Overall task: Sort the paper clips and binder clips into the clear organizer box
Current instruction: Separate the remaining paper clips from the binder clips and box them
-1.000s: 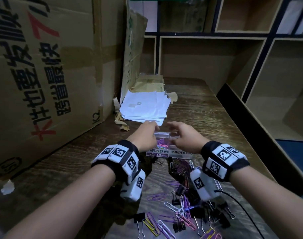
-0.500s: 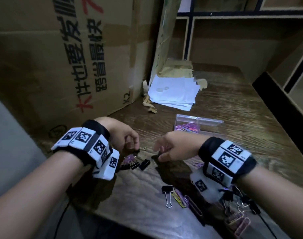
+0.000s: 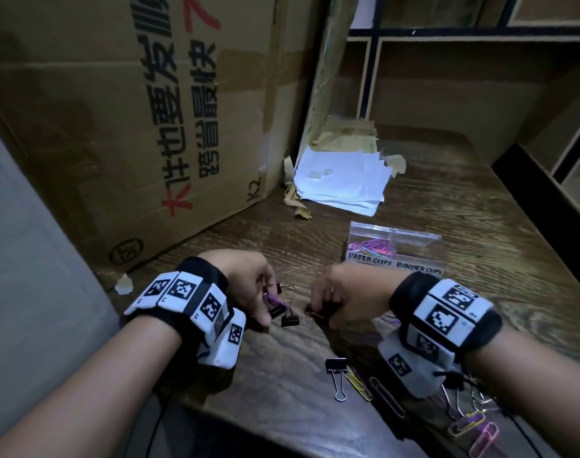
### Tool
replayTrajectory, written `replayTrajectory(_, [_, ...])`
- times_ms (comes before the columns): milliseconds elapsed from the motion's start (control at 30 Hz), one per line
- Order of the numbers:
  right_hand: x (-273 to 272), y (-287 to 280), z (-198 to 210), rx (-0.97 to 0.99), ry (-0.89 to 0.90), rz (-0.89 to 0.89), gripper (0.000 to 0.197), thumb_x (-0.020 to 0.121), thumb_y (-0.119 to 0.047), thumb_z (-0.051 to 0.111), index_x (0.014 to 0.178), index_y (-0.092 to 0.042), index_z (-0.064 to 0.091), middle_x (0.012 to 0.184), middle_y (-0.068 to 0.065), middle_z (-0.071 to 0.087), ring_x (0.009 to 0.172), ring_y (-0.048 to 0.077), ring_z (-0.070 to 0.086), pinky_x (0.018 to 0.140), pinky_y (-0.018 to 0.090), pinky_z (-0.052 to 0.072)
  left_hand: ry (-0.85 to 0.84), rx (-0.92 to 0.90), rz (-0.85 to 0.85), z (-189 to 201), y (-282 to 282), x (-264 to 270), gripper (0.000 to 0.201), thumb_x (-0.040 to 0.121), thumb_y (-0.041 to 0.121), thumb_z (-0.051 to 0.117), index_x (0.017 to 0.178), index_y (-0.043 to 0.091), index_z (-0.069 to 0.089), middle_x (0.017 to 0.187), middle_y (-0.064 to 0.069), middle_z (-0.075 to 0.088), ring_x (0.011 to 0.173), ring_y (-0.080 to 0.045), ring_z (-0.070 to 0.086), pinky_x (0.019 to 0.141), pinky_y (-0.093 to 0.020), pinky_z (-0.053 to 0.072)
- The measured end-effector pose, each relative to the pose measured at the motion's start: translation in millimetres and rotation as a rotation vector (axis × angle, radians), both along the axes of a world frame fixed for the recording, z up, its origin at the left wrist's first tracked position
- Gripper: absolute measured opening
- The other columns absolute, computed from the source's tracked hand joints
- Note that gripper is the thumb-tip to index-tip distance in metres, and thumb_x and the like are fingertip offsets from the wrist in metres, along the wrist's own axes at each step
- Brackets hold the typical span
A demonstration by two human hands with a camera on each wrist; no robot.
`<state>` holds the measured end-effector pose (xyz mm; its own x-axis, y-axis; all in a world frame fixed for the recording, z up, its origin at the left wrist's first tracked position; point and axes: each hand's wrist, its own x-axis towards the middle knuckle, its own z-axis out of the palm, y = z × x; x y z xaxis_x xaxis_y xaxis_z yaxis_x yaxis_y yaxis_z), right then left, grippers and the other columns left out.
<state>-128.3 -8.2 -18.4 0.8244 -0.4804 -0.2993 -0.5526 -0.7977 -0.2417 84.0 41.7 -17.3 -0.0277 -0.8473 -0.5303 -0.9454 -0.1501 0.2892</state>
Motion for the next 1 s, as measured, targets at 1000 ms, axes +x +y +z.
replayTrajectory(1000, [-88.9,-4.5,-24.1,-0.153,0.068,-0.434,0.030,0.080,-0.038,0.071,0.084,-0.009,0.070,0.085,0.011,0.069,0.077,0.027,0.064,0.072,0.036,0.057,0.164,-0.083,-0.214,-5.3,-18.9,-121.8,0.015,0.095,0.007,0.043,0.104,0.011,0.055,0.086,-0.003,0.056,0.067,-0.013,0.046,0.049,-0.018,0.036])
